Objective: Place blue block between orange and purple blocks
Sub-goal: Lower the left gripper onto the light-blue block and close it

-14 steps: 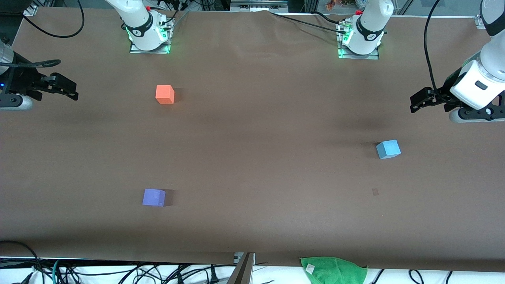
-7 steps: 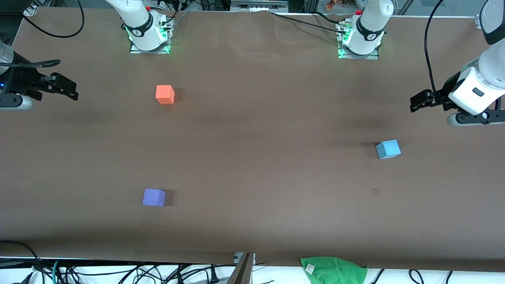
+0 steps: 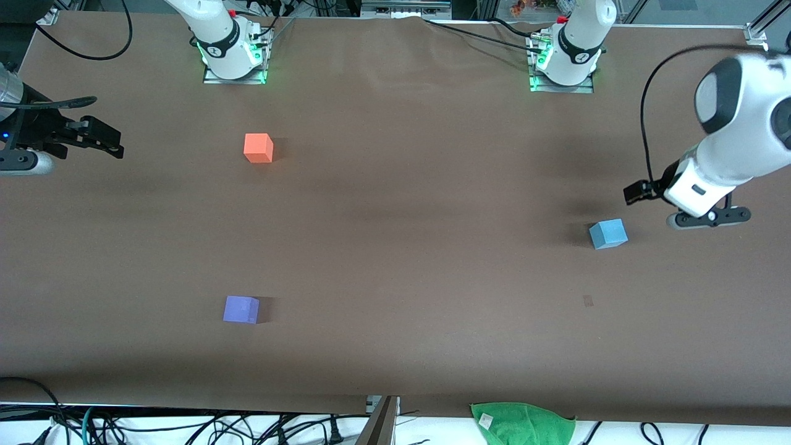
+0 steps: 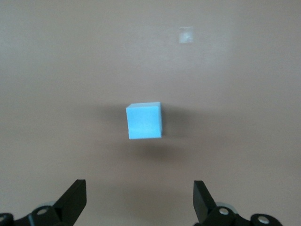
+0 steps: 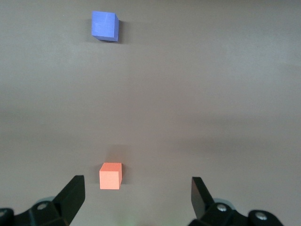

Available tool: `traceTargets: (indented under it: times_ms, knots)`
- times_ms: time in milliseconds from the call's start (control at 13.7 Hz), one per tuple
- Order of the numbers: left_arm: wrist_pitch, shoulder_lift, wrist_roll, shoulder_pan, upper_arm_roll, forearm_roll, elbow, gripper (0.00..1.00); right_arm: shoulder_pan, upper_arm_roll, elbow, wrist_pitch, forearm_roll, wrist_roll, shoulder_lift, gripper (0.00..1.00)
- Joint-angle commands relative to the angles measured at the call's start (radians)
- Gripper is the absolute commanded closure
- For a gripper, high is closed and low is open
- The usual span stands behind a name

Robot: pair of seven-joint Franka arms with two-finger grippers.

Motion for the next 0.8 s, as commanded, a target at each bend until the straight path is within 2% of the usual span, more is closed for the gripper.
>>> traceTargets:
  times_ms: [0, 365, 731]
  knots:
    - [0.072, 0.114, 0.026, 0.064, -0.009, -0.002, 0.010, 0.00, -0.015, 0.006, -0.004, 0.003, 0.020, -0.019, -0.006, 0.00]
    - [0.232, 0.267, -0.002, 0.067, -0.009, -0.069, 0.011, 0.00, -0.015, 0.006, -0.004, 0.006, 0.020, -0.016, -0.006, 0.00]
    - [0.299, 0.320, -0.007, 0.064, -0.011, -0.068, 0.008, 0.00, -0.015, 0.006, -0.004, 0.004, 0.020, -0.017, -0.006, 0.00]
